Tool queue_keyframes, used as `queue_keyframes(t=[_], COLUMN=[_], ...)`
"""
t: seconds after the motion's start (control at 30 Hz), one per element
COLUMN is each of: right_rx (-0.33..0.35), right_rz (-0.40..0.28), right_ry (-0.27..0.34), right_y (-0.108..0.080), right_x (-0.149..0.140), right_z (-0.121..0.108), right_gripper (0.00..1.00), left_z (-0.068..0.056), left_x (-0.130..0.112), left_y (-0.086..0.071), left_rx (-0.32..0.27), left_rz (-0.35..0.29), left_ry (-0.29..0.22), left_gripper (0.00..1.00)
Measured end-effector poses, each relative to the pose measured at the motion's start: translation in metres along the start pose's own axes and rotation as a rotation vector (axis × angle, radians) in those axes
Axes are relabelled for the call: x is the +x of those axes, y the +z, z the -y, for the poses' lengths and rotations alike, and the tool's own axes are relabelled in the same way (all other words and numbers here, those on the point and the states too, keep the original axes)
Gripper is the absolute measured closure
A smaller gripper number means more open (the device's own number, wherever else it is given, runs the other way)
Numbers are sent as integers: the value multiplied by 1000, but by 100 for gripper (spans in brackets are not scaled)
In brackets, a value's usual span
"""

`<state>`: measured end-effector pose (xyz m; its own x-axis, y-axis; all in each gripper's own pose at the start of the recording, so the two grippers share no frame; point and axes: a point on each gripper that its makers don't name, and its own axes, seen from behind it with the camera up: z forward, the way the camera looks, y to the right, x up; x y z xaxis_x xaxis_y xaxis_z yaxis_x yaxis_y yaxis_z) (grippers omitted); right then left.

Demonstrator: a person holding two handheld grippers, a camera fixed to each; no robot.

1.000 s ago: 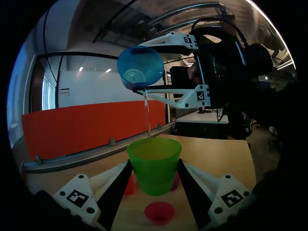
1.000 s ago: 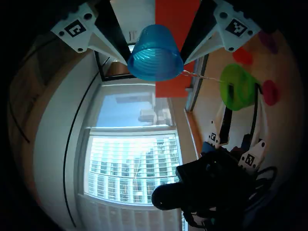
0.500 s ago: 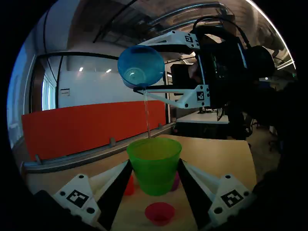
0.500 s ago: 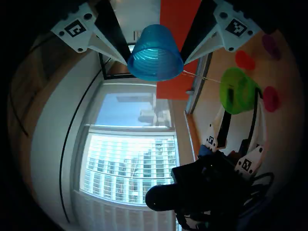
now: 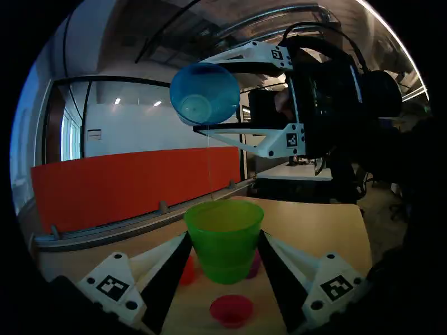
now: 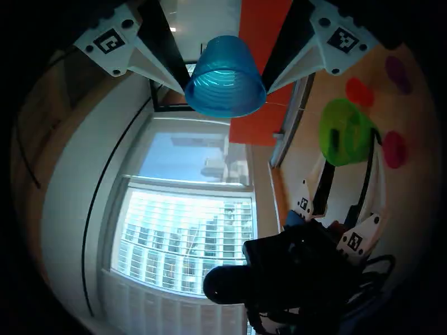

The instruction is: Pour water

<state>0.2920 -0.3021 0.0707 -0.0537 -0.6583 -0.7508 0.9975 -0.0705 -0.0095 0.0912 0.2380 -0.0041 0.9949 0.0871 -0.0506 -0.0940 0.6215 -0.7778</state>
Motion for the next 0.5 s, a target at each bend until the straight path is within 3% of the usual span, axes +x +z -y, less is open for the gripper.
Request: queue_keyframes(t=[0.5], right_rx=[3], right_rz=[-4], right_ry=[-6], right_y=[-2], right_x=[3], right_z=[-1], right_gripper=[11], left_z=[1], left_x=[2], left_y=[-1], left_rx=[5], left_rz=[-3], left_ry=[1], left_gripper=[18])
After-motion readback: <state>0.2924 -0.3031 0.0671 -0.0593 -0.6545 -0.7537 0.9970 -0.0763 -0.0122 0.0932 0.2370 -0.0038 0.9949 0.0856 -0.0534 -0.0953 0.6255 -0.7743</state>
